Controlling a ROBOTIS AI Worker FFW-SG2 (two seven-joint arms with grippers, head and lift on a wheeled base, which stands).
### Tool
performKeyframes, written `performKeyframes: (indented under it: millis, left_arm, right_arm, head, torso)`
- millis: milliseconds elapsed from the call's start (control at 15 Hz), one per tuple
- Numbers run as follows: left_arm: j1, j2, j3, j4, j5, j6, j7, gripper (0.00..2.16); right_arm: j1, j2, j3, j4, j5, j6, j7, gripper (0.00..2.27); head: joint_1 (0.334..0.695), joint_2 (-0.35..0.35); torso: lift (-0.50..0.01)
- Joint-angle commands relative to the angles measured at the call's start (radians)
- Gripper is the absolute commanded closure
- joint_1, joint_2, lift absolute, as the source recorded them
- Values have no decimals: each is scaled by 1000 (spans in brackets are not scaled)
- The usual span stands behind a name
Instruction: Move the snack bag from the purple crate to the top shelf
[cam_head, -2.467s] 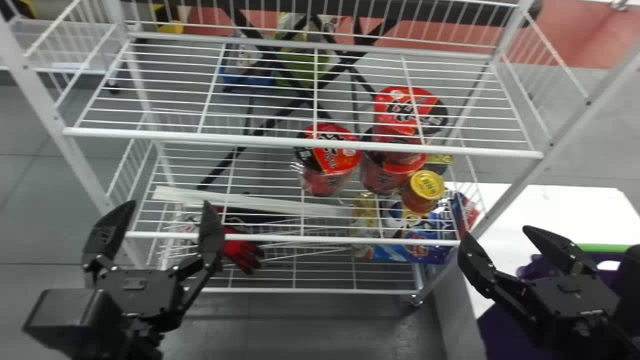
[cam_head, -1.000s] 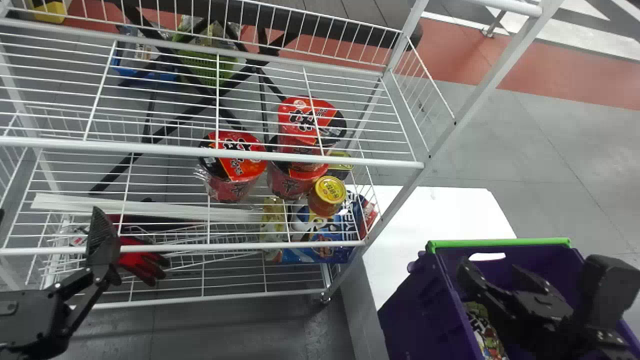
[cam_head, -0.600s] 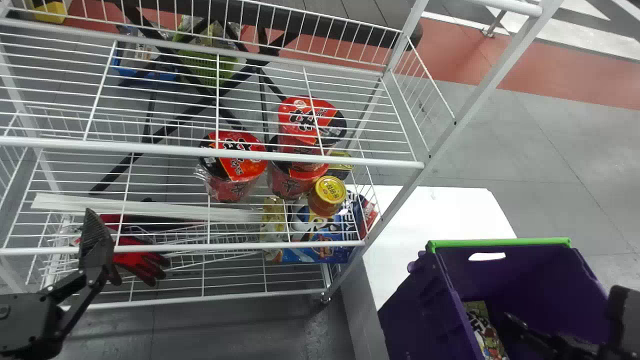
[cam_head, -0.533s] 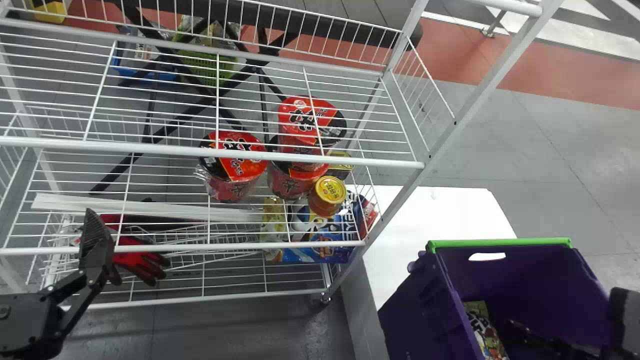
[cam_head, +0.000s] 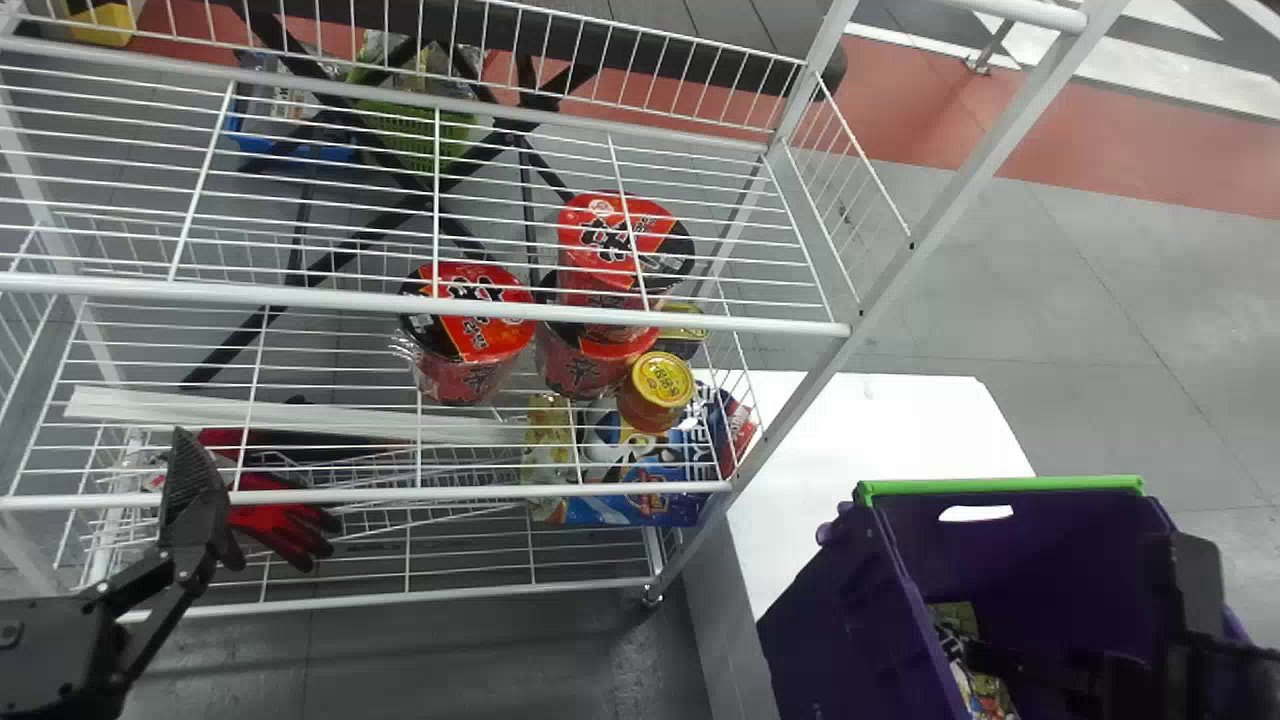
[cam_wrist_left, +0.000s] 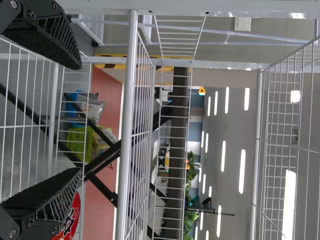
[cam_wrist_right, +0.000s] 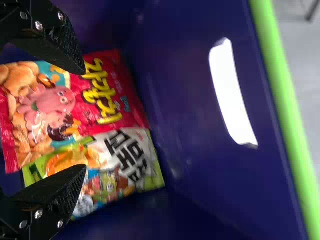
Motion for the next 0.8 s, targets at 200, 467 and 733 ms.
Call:
performKeyframes:
  millis: [200, 467, 733]
  left_arm:
    - [2, 2, 3, 3, 0, 0, 2, 83]
    - [2, 2, 1, 8, -3, 0, 0, 83]
    - [3, 2, 1, 8, -3, 0, 2, 83]
  right_arm:
    - [-122, -112, 135, 320, 100, -96, 67, 167]
    - [-168, -123, 182, 467, 108, -262, 98, 167]
    - [-200, -120, 258, 549, 105, -311, 115, 167]
  head:
    - [695, -350]
    - [695, -350]
    - [695, -350]
  torso:
    - [-444]
    - [-444]
    - [-444]
